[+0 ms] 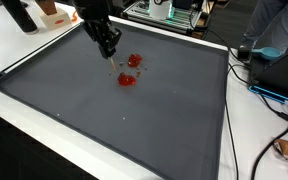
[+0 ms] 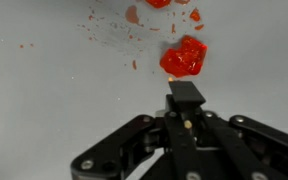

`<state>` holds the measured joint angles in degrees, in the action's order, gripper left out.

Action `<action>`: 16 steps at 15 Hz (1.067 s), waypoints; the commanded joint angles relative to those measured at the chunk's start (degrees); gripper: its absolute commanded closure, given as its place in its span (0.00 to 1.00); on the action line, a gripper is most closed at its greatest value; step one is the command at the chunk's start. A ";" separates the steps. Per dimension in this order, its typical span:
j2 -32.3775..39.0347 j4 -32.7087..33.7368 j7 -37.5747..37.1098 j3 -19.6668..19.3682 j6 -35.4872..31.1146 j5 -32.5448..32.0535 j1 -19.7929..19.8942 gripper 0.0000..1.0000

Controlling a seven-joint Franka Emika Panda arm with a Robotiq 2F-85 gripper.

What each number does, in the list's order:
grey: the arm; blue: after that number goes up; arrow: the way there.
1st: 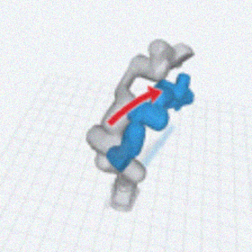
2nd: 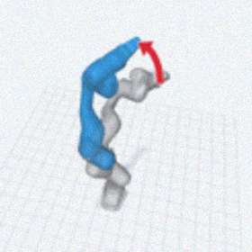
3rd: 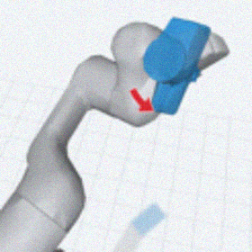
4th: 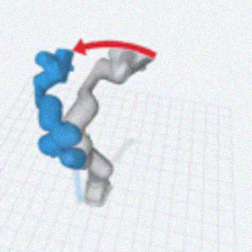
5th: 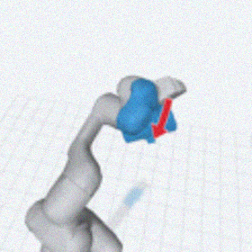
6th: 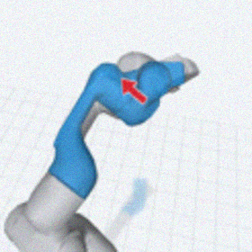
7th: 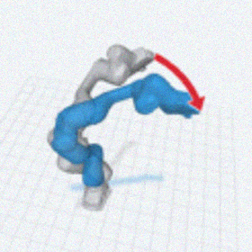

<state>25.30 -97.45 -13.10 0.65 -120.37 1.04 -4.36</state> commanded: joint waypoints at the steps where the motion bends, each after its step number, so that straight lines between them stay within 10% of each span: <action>1: 1.33 0.80 -12.09 -3.43 1.09 -7.25 -4.20 0.97; 16: 8.64 7.02 -31.87 -5.84 11.96 -20.84 -9.95 0.97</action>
<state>31.56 -93.04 -41.69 -4.11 -111.03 -17.22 -12.76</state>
